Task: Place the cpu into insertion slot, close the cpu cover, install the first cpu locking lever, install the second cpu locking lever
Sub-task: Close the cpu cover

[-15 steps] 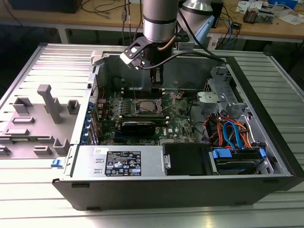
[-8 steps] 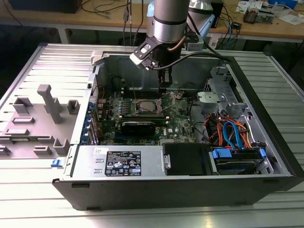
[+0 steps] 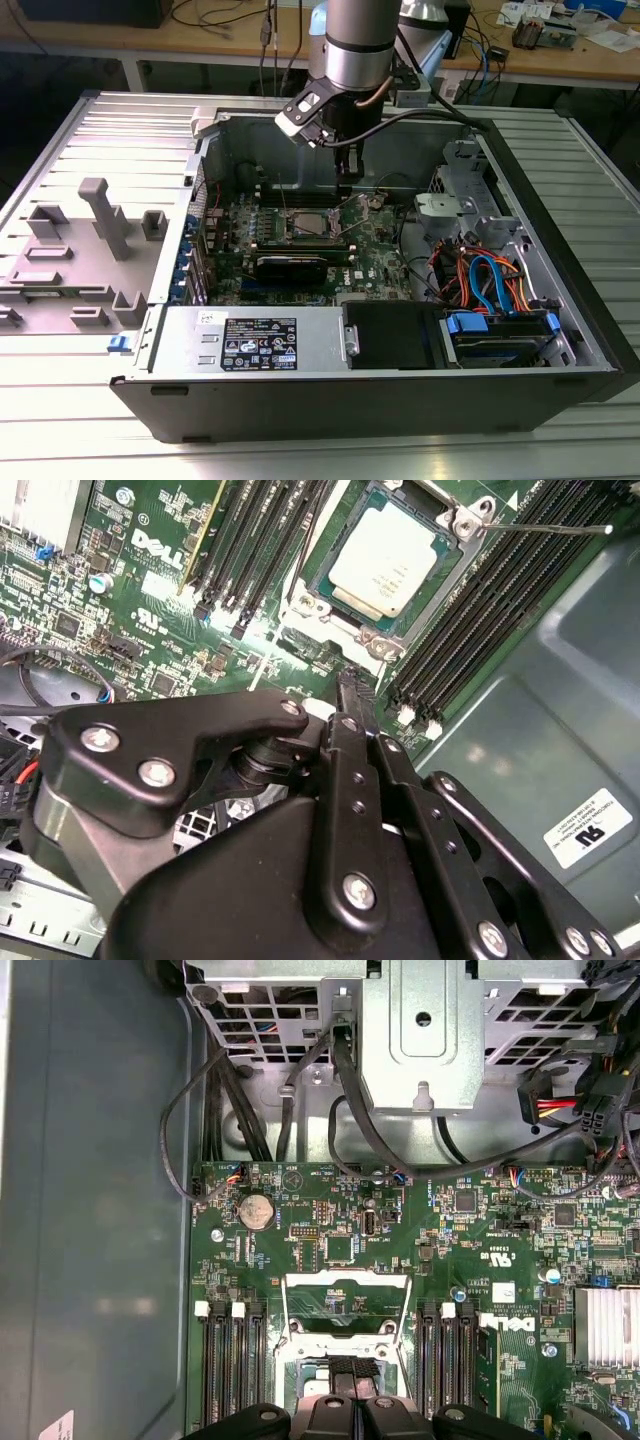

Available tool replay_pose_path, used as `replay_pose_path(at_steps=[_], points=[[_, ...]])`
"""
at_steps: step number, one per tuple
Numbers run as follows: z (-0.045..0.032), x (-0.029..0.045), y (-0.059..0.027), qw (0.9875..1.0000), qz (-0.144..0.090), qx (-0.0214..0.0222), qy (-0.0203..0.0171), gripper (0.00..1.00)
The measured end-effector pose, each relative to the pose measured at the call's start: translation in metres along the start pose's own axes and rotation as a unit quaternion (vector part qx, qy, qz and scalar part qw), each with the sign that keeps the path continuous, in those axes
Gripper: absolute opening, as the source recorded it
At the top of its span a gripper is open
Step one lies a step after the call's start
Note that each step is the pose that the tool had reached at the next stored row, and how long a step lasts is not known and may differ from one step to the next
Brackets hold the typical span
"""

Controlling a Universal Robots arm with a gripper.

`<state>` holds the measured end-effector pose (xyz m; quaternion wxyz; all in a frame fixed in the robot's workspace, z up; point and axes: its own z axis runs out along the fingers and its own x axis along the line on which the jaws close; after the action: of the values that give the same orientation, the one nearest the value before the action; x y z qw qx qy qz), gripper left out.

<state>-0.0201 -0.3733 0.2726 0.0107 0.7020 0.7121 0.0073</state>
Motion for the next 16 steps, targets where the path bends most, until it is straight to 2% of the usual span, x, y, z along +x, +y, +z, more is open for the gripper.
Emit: replay_pose_path(at_steps=[16], points=[[0.0002,-0.0001,0.0059,1.0,0.0,0.0,0.0,0.11]])
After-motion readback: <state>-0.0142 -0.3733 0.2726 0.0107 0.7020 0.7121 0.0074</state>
